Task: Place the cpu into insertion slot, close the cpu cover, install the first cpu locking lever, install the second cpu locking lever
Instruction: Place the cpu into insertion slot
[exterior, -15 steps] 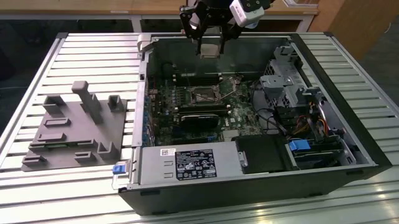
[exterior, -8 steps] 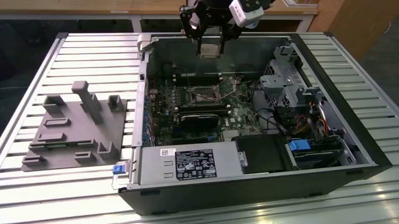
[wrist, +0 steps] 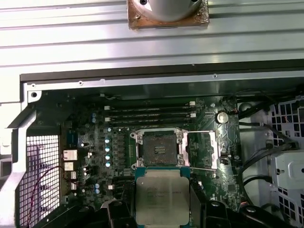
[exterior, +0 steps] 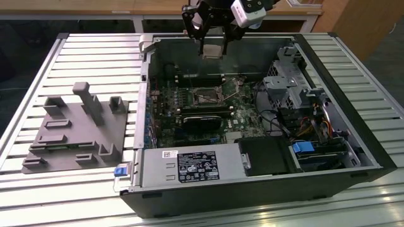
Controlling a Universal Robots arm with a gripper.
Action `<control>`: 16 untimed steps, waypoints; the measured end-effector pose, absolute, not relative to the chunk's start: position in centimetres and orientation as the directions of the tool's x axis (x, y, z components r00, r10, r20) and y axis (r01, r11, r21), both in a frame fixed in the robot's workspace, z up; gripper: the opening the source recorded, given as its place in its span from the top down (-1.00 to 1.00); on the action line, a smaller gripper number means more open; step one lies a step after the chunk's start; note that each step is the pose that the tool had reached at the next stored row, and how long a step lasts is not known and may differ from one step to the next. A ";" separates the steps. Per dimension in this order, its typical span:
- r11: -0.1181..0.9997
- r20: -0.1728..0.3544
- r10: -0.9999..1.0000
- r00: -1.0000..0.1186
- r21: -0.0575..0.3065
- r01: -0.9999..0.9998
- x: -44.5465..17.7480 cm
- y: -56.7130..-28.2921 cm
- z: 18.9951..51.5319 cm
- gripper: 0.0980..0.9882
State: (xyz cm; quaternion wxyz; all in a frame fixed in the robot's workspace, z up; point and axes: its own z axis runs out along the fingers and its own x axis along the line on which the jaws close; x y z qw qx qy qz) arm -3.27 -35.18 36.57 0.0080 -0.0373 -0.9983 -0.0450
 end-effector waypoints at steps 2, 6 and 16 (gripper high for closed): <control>0.993 0.019 0.080 -0.997 0.089 0.081 -3.3 -35.2 36.6 0.00; 0.991 0.019 0.094 -0.995 0.089 0.095 -3.3 -35.2 36.6 0.00; 0.988 0.019 0.128 -0.992 0.089 0.129 -3.3 -35.2 36.6 0.00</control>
